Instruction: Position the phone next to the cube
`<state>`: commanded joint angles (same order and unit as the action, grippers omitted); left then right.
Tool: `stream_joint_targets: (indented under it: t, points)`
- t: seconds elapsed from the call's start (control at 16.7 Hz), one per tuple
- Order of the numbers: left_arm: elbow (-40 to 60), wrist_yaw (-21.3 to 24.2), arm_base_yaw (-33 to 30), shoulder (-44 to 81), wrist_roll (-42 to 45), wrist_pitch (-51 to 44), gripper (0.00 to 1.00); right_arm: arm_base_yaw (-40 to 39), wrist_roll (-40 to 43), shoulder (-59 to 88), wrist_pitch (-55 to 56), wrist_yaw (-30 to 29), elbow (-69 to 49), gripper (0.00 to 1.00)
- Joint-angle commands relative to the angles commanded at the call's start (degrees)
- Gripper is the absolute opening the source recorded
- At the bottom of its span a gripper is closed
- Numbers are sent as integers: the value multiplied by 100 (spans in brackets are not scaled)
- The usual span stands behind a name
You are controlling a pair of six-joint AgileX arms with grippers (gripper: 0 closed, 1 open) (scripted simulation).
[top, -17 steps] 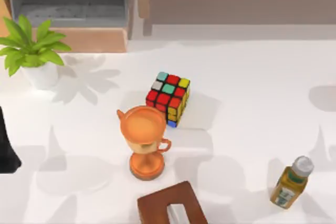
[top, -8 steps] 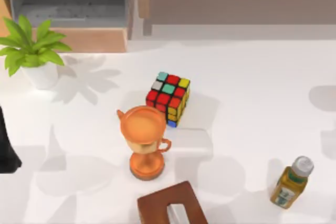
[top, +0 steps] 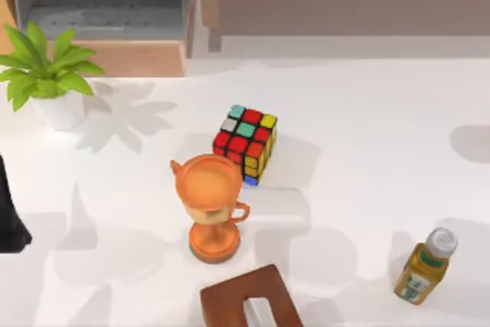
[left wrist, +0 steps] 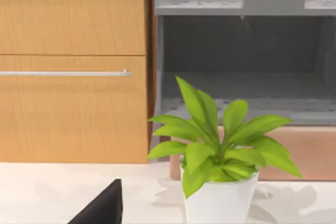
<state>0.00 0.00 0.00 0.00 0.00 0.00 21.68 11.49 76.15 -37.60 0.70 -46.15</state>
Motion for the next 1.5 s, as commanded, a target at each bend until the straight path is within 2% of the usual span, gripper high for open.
stream_joint_targets:
  t: [0.24, 0.48, 0.9, 1.26, 1.5]
  points:
    - [0, 0, 0, 0, 0, 0, 100, 480, 233, 1730, -738, 0, -1074, 100]
    - [0, 0, 0, 0, 0, 0, 100, 751, 356, 2662, -1089, -5, -1725, 100]
    - [0, 0, 0, 0, 0, 0, 100, 764, 358, 2767, -1095, -7, -1778, 100]
    - [0, 0, 0, 0, 0, 0, 100, 771, 350, 3194, -310, -9, -1428, 100]
    - [0, 0, 0, 0, 0, 0, 100, 772, 350, 3243, -237, -9, -1393, 100]
